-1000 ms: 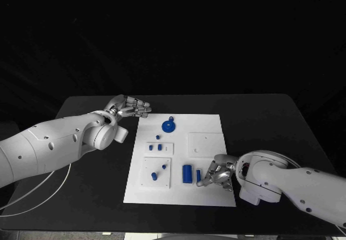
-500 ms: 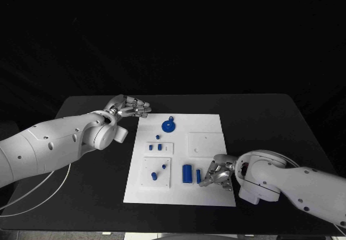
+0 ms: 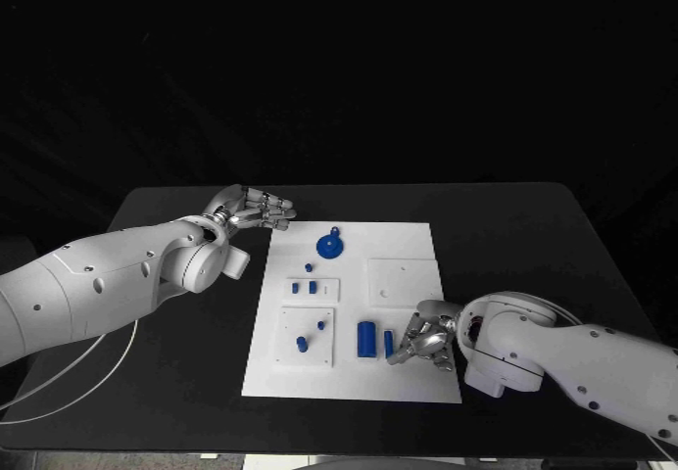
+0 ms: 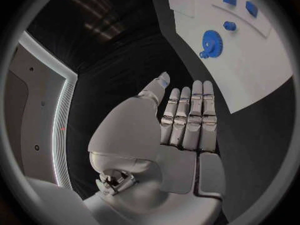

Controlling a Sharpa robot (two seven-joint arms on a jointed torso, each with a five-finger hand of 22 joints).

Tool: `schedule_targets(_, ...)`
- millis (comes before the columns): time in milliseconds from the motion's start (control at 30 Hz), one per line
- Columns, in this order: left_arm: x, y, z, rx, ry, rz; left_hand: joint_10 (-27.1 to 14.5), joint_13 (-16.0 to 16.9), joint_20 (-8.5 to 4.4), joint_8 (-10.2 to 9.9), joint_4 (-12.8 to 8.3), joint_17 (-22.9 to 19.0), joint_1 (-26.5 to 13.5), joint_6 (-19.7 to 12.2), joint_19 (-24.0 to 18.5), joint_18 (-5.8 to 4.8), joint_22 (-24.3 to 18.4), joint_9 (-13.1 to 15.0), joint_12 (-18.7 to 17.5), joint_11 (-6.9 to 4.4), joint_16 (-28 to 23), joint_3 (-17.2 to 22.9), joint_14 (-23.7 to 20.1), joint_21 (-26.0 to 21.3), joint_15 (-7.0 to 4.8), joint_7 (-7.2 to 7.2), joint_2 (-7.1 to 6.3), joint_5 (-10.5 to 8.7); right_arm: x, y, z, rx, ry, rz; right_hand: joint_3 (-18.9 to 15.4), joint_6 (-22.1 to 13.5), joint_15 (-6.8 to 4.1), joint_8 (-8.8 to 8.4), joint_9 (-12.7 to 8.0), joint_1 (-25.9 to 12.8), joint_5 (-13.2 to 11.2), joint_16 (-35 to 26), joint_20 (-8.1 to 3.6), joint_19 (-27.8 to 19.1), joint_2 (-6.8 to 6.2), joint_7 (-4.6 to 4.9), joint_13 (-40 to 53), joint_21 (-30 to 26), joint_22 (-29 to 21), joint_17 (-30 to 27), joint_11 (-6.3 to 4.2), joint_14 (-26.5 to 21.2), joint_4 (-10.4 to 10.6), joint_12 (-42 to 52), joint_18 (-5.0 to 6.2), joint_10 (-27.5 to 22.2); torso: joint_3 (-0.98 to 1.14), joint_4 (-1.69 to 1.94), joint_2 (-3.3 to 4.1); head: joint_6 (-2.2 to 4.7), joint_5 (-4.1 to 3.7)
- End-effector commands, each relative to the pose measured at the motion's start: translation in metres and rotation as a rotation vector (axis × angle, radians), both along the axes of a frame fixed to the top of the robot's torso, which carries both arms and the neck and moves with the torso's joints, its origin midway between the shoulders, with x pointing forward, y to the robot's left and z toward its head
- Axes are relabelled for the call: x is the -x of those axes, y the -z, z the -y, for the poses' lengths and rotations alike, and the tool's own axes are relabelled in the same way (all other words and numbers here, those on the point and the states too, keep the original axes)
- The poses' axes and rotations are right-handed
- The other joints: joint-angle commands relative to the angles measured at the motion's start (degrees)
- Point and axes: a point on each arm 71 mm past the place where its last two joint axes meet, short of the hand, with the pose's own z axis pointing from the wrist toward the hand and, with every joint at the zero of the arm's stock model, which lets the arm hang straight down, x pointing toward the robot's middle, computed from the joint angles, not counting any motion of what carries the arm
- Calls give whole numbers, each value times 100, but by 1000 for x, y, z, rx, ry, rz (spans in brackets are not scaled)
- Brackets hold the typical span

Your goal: Assemble the parts on the task board

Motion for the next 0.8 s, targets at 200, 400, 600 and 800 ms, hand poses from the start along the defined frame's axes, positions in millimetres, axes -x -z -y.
schedule_targets(200,0,0,2,9,14,-4,-17,6,-4,-17,43,10,-4,-51,36,-59,-83,-1,26,20,-10,2,-13,36,3,10,27,-28,0,6,3,63,-9,-37,-44,2,-25,-13,33,-41,524,-3,1,212,254,-7,7,7,437,-16,-30,6,-519,19,-17,-15,-1,-3,-2,-12,-10)
schedule_targets(400,0,0,2,9,14,-5,-17,6,-4,-17,43,10,-4,-51,36,-59,-83,-1,26,20,-10,2,-13,36,3,10,27,-28,-3,8,3,86,-3,-21,-59,-6,-21,-13,64,-156,689,0,5,208,380,-10,14,11,436,-31,-31,3,-780,27,-20,-13,1,-1,0,-12,-28)
schedule_targets(600,0,0,2,9,14,-6,-17,6,-4,-17,43,10,-4,-51,36,-59,-83,-1,26,20,-10,2,-13,36,3,10,27,-28,-3,10,3,94,2,-17,-47,-1,-20,-13,74,-190,726,8,5,210,381,-12,17,24,438,-31,-32,6,-815,32,-22,-4,3,1,0,-9,-38)
schedule_targets(800,0,0,2,8,13,-6,-17,6,-4,-17,43,10,-4,-51,36,-59,-83,-1,26,20,-10,2,-13,36,3,10,27,-28,-2,11,4,78,-2,-40,-212,2,-17,-15,59,-243,859,0,7,200,215,-2,9,-7,431,-44,-26,1,-728,16,-17,-24,4,-4,0,-5,-36)
